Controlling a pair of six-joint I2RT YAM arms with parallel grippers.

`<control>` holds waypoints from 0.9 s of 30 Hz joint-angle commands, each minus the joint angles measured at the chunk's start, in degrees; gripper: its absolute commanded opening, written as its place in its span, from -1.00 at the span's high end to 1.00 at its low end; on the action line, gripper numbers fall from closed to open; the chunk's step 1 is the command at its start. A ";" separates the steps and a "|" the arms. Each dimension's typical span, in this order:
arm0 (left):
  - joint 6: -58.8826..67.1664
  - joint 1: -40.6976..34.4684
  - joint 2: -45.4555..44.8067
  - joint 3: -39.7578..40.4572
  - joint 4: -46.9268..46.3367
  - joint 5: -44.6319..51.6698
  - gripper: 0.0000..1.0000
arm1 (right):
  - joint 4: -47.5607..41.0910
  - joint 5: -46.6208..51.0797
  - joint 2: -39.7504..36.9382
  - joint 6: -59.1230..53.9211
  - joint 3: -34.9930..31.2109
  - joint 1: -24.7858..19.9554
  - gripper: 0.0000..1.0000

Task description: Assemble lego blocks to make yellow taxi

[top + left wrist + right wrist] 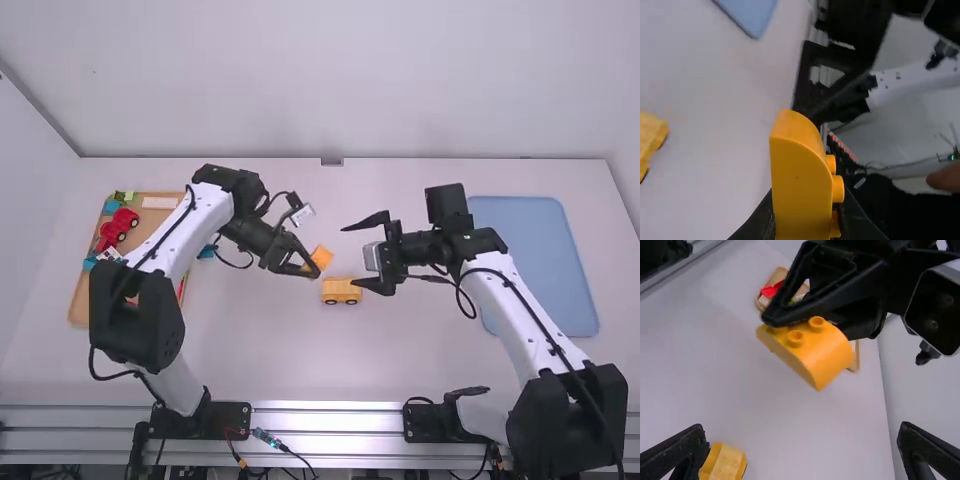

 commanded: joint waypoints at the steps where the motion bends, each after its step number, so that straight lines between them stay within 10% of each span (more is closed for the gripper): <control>1: 11.21 -1.77 0.26 0.85 -1.43 -0.92 0.97 | -0.63 -2.71 -0.68 -1.84 0.00 0.20 -1.00; 15: 12.78 -4.81 0.26 -6.19 0.32 -2.21 0.97 | -23.91 -4.39 -0.68 -26.77 -0.02 2.73 -0.91; 27: 26.40 -5.38 0.26 -9.55 -7.97 2.14 0.97 | -16.98 -0.35 0.07 -18.36 -0.02 7.34 -0.75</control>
